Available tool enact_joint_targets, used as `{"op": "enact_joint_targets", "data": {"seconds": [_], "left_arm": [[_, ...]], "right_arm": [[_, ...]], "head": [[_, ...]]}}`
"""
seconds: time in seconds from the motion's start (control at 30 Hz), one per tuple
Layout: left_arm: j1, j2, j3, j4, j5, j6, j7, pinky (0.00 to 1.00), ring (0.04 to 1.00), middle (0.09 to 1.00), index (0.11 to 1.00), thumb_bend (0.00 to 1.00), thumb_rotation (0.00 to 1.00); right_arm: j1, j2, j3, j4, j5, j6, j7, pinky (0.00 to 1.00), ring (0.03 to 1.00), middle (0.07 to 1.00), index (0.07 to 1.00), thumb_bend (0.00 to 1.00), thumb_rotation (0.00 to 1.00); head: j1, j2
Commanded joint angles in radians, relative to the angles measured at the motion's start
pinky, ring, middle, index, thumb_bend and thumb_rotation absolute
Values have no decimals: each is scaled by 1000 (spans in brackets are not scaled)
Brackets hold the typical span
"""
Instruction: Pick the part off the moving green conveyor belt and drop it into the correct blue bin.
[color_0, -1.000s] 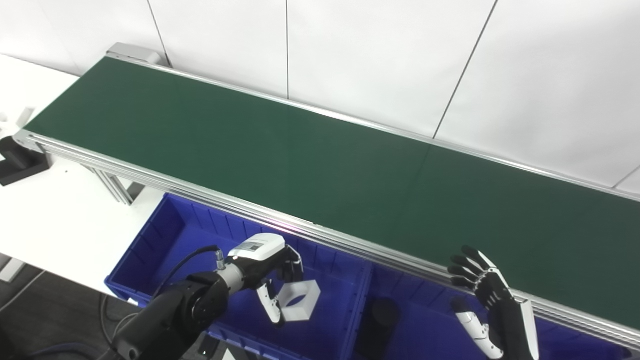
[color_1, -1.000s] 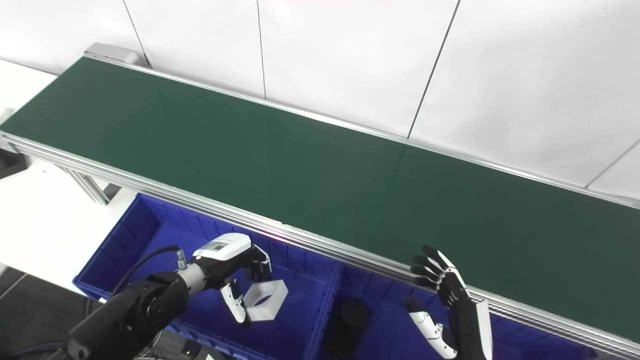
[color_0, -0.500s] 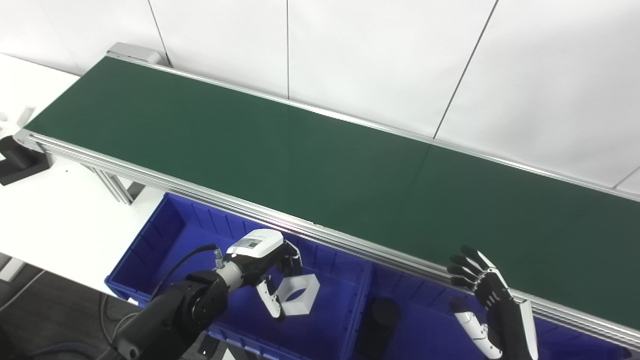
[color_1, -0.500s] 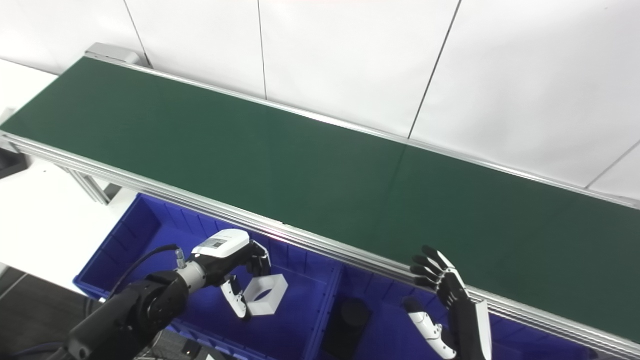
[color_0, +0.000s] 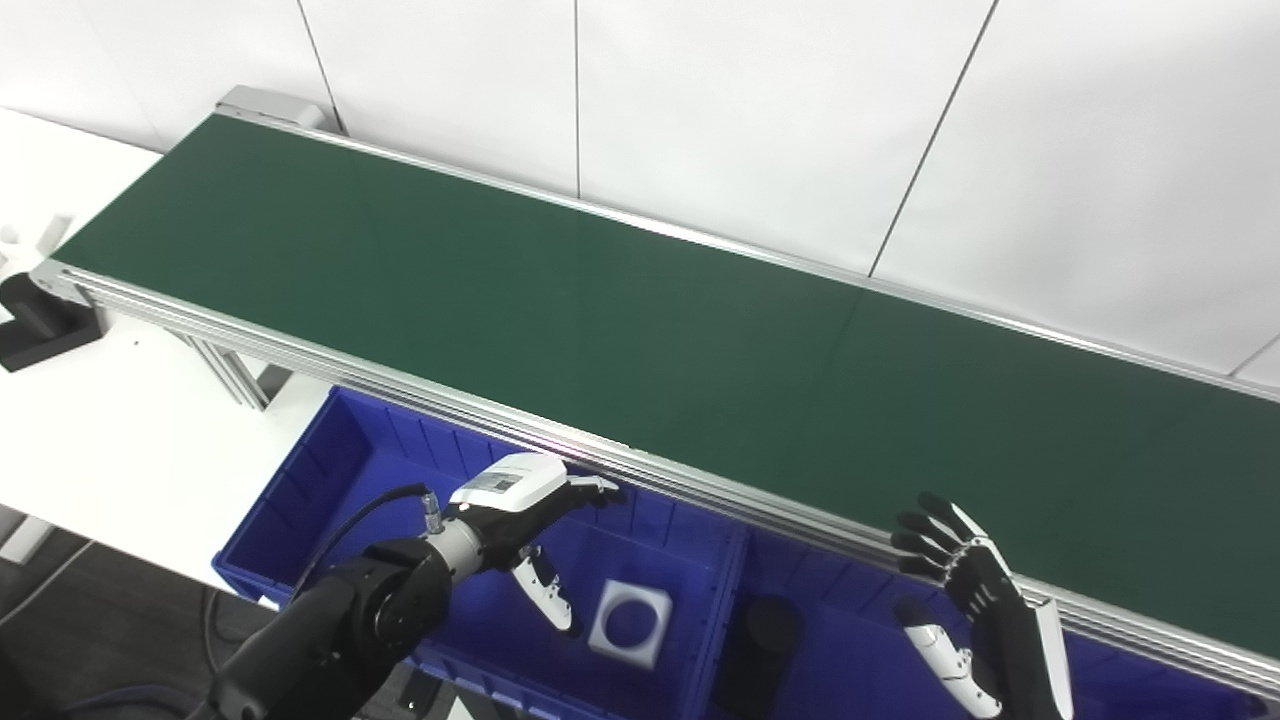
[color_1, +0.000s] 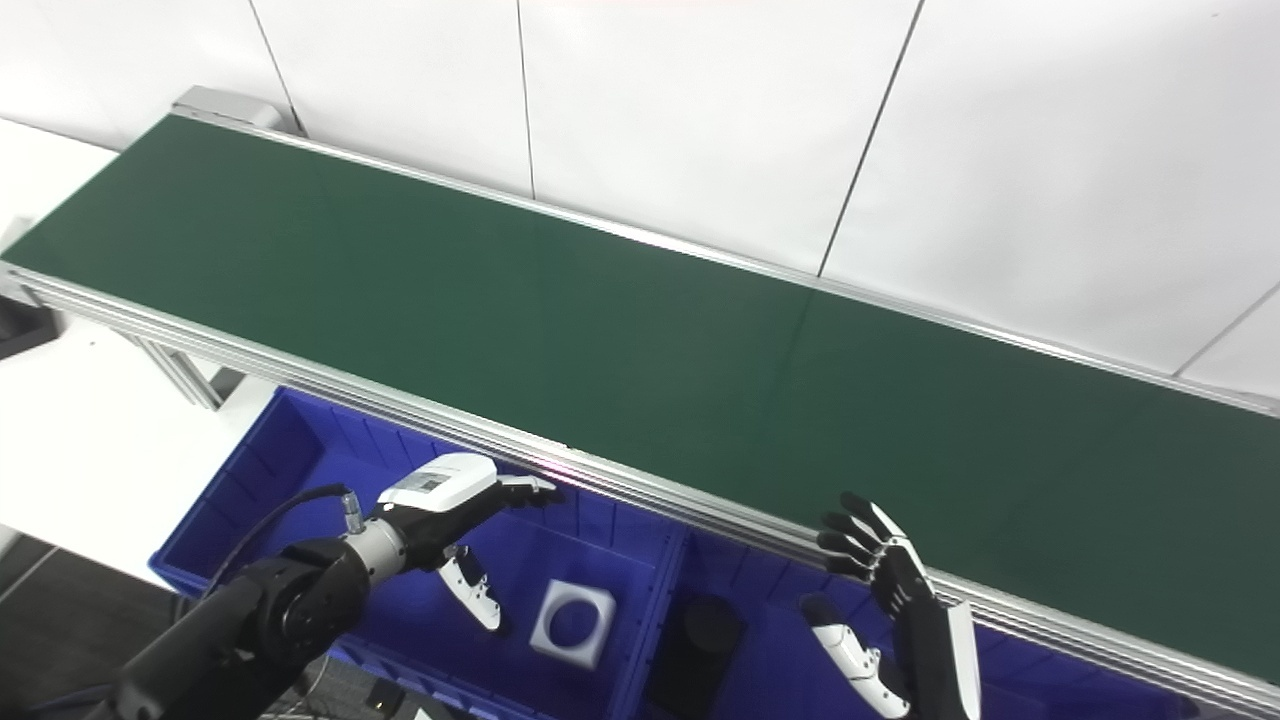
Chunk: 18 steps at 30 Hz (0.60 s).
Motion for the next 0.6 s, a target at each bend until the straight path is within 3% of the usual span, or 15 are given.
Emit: {"op": "enact_joint_targets", "data": {"seconds": [0.0,0.27,0.43,0.47,0.57], "left_arm": [[-8,17,9,-50,10,12,-7,789,826,847,869,965,204],[2,26,23,-122,-16,58,-76,848,853,864,876,981,259],[35,14,77,-183,-139,15,-65,818,833,842,850,941,303],[41,14,86,-194,-167,-2,-59,783,818,828,839,925,397],[69,-7,125,-238,-274,-33,-45,756,800,812,821,907,489]], "right_arm": [[-12,6,-2,-20,7,-48,0,654,719,770,833,652,603],[-10,11,-1,-18,2,-46,0,656,721,771,837,659,605],[-10,12,1,-9,-6,-51,-2,654,722,772,837,669,617],[-9,12,2,-9,-9,-51,-2,653,723,774,839,668,627],[-9,13,5,-5,-15,-53,-6,651,722,774,839,664,630]], "head": [[-3,-1],[-16,-7],[-34,-20],[-34,-20],[-49,-35]]}}
